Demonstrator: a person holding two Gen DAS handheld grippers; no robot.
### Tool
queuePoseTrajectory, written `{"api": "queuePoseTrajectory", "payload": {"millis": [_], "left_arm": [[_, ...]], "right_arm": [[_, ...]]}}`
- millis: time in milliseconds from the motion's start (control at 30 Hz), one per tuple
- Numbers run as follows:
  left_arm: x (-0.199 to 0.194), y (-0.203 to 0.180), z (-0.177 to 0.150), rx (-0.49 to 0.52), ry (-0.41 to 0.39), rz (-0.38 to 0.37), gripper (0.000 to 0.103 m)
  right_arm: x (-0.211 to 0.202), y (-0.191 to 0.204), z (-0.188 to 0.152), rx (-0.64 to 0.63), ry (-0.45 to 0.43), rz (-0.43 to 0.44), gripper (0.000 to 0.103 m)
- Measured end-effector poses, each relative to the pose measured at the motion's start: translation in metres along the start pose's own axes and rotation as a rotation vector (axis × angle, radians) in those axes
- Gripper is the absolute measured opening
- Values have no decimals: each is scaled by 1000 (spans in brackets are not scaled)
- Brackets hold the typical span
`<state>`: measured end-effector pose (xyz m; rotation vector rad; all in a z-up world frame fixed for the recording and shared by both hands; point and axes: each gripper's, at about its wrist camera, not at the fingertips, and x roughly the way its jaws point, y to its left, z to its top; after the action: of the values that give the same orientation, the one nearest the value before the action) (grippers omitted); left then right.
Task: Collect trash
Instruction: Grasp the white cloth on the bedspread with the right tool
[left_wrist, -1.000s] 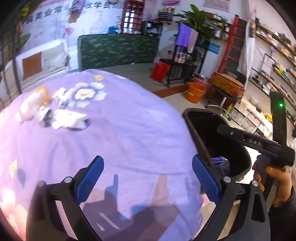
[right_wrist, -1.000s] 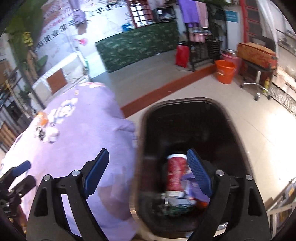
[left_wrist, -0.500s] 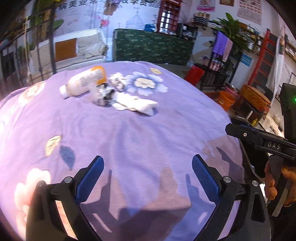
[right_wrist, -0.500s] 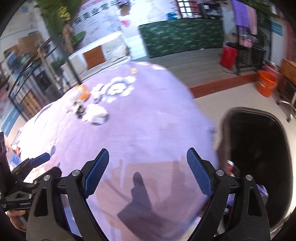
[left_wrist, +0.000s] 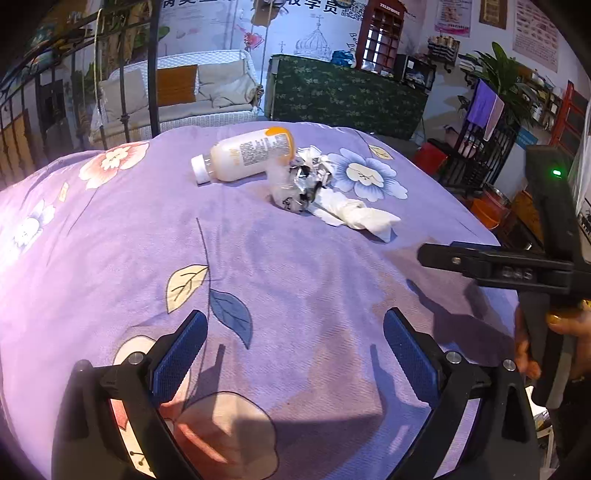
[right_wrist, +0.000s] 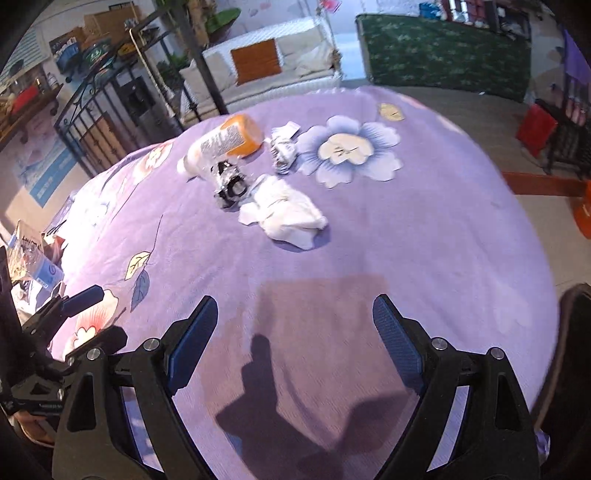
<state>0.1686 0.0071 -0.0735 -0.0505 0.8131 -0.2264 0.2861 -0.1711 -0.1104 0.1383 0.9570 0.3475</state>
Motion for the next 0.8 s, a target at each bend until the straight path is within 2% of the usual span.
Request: {"api": "queuePoseTrajectory", "payload": {"millis": [267,433,533,633,700,733,767,800], "left_arm": [[4,10,6,5,5,4,94],[9,18,9,2,13,4,94],[12,20,11,-1,18,2,94],[15,22,11,-7,25,-6,94],[18,23,13,-10,29,-12,94],[19,23,13,-10,31,-14,94],[20,24,14,-11,33,-16,94],[21,24,16,-12,35,-19,94]], "right_arm": [[56,22,40,-97,62,-74,85],[84,19,62,-81,137,-44,85],[95,20,71,-100,141,-47,84],[104,21,75,-113,168,-41,69],[108,23,75,-118,178,-30,64],[107,23,75,-124,178,-21,55],[107,23,74,-128,179,-11,43],[105,24,73,-134,179,-2,37]]}}
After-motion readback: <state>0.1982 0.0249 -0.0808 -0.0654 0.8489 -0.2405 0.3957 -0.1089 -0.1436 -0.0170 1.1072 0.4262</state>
